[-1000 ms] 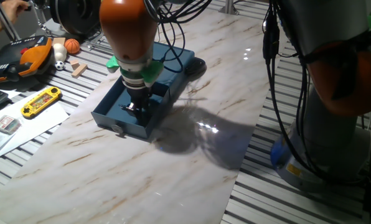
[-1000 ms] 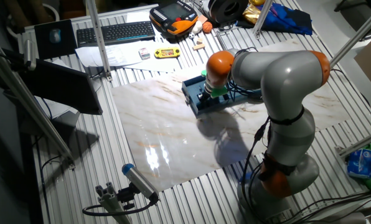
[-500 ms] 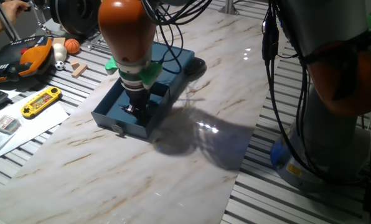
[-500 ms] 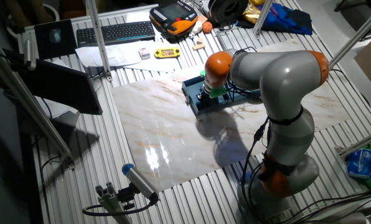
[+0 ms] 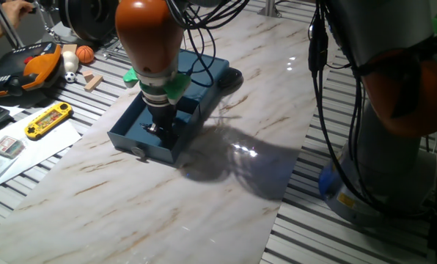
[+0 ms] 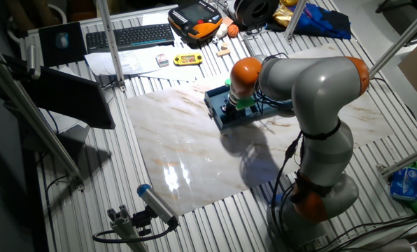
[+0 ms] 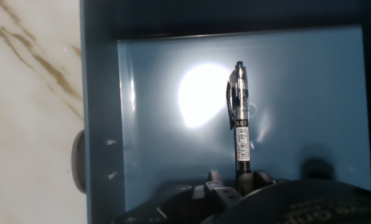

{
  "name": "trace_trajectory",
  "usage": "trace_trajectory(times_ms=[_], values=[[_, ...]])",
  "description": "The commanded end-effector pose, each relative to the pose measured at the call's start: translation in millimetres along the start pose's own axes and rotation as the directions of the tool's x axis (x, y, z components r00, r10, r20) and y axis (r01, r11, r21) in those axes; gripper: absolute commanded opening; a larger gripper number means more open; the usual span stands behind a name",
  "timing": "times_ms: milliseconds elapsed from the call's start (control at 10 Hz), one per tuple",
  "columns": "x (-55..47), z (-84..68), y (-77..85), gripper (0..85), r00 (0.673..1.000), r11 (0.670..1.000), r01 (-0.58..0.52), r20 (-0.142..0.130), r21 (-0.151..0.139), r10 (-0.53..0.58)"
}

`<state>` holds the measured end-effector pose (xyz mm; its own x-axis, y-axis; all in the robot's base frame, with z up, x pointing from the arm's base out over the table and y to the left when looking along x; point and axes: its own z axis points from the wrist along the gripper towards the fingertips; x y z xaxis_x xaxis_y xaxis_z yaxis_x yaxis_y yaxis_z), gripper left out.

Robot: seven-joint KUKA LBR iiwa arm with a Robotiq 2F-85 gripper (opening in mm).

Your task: Take something out of a drawer

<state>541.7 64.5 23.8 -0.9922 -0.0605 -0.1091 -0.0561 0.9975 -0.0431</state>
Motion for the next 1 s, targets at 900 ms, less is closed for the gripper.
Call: trace_trajectory(times_ms=[900], values=[[-7.3, -24.2, 3.7, 0.0, 1.000, 1.000, 0.005, -0.028, 0.012, -0.005]])
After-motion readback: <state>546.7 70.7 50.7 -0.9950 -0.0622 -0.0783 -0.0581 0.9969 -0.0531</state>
